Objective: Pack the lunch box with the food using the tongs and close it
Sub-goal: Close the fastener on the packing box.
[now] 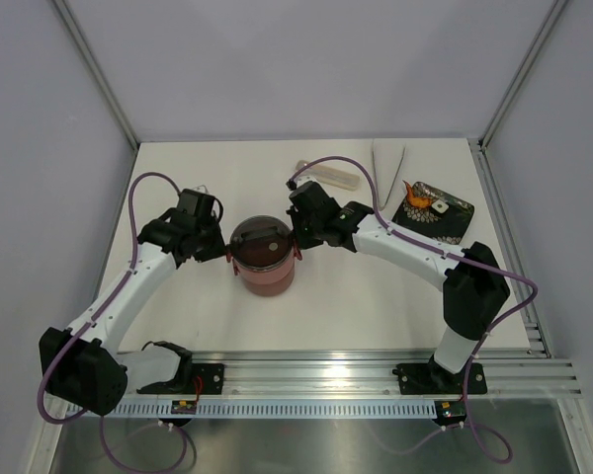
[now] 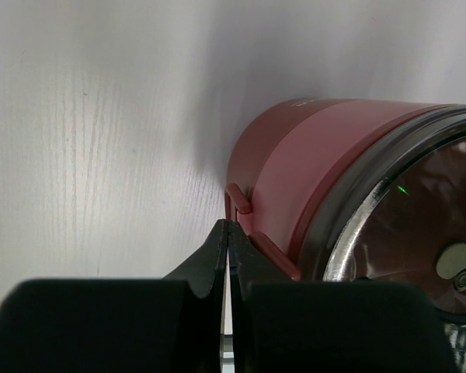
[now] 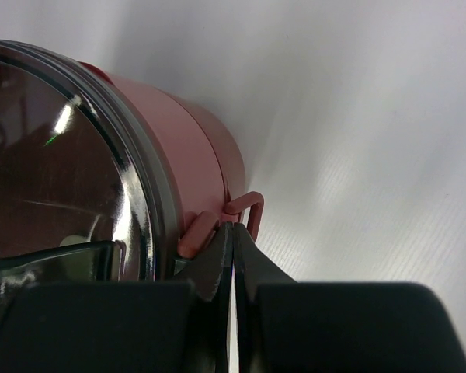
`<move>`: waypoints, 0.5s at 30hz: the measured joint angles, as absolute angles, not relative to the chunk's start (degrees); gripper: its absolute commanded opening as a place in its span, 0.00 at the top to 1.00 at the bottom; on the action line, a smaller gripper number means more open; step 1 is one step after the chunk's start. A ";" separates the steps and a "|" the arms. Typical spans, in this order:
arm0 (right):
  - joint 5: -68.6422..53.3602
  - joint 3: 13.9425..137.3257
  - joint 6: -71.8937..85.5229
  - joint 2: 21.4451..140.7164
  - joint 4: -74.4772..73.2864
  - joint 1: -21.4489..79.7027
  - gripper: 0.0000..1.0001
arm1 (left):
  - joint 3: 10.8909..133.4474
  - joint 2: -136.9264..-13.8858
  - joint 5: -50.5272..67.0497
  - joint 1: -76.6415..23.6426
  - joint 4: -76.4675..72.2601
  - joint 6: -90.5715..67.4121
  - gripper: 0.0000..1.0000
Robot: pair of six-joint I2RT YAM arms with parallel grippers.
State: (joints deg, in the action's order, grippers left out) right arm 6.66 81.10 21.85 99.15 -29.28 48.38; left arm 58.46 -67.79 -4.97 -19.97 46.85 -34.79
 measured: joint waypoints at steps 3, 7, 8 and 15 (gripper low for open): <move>6.61 81.10 21.82 99.18 -29.43 48.38 0.98 | 58.46 -67.96 -5.02 -20.05 46.83 -34.79 1.00; 6.59 81.10 21.82 99.18 -29.45 48.40 0.98 | 58.35 -68.18 -4.99 -20.10 46.65 -34.83 1.00; 6.59 81.10 21.82 99.18 -29.45 48.40 0.98 | 58.19 -68.31 -4.97 -20.10 46.54 -34.94 1.00; 6.76 81.10 21.80 99.18 -29.56 48.42 0.98 | 57.10 -70.19 -4.97 -20.14 46.06 -35.27 1.00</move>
State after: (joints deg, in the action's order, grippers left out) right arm 6.76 81.10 21.80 99.18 -29.56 48.42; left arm 57.10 -70.19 -4.97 -20.14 46.06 -35.27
